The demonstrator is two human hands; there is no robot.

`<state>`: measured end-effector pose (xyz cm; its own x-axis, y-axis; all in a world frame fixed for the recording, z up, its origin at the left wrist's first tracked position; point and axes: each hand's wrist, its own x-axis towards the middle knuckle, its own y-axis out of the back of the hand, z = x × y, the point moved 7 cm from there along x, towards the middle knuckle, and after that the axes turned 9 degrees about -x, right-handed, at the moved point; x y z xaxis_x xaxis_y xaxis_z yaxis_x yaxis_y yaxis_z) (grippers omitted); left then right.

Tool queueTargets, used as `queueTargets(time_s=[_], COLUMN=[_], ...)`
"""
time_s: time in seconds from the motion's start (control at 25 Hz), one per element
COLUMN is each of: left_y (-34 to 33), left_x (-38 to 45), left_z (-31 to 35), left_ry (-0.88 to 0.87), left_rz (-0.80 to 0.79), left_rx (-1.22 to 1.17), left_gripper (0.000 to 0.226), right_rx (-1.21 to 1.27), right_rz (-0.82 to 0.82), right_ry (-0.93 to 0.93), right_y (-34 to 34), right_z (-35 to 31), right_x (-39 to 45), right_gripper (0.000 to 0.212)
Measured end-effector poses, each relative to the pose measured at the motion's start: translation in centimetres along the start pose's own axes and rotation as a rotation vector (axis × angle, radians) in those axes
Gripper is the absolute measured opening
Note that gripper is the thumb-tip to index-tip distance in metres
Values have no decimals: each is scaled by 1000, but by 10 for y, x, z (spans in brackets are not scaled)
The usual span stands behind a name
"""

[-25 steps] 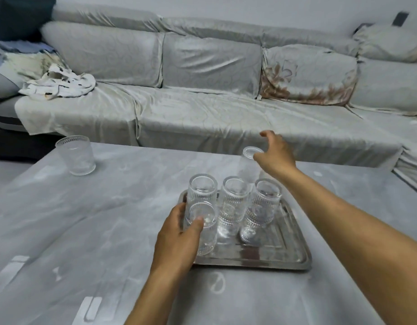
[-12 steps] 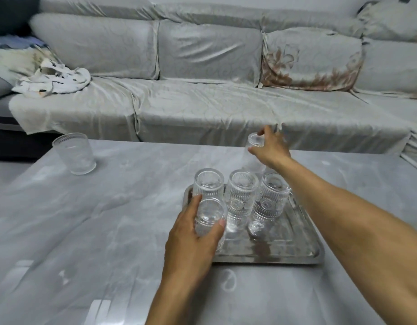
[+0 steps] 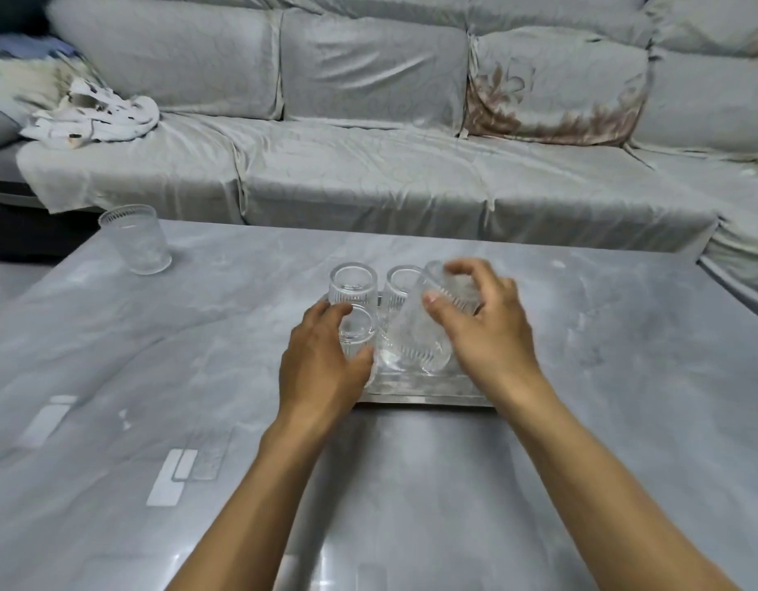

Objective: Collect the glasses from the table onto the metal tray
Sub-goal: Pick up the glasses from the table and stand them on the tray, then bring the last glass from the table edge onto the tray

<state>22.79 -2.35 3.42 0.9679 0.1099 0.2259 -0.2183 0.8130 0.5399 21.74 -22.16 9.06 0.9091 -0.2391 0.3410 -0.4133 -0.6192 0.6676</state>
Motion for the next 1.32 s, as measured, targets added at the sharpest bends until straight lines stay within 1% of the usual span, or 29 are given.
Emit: queueTargets(time_s=[0.08,0.16,0.36,0.6,0.72,0.76,0.8,0.88,0.92,0.96,1.0,1.08,1.16,1.24,1.32], left_y=[1,3,2,-1,-2,-2,0,10,18,29,43,72,112,152,184], left_x=[1,2,4,5,4,4,5,7,9,10,11,12,19,42,82], left_z=[-2,-3,-3,-6,-5,-4,-4,-6,-9,-14,-23,-48,-82,-112,-129], left_ry=[13,-1,-37,-50,-59,-59,-50,4,40,77,112,174,218,258,289], left_rz=[-4,-13,-22,-20,-26,-34,-41,-20,22,78,139,238,290,281,238], left_rx=[3,16,59,54,50,33,-3,-126,-194,-252,-292,-297,-149,69,265], left_gripper=[48,46,48,48,49,50,51,53,51,48,46,45,45,49,55], right_rx=[-108,-167,-178,-201,-215,-223,-227,-160,-96,-33,7,-19,-78,-110,-161], right_rz=[-86,-114,-116,-102,-130,-87,-1,196,234,221,162,-24,-225,-399,-513], right_ry=[20,52,120,159,140,148,184,323,385,436,480,574,642,594,551], right_y=[-22,-38,-61,-66,-64,-59,-50,-35,-36,-44,-59,-98,-142,-175,-201], right_z=[8,14,26,29,29,24,13,-22,-40,-56,-71,-89,-97,-92,-81], right_x=[-9,-14,-15,-12,-16,-18,-20,-32,-42,-57,-73,-106,-129,-134,-136], right_gripper=[33,38,39,42,52,56,55,43,37,35,35,39,45,59,73])
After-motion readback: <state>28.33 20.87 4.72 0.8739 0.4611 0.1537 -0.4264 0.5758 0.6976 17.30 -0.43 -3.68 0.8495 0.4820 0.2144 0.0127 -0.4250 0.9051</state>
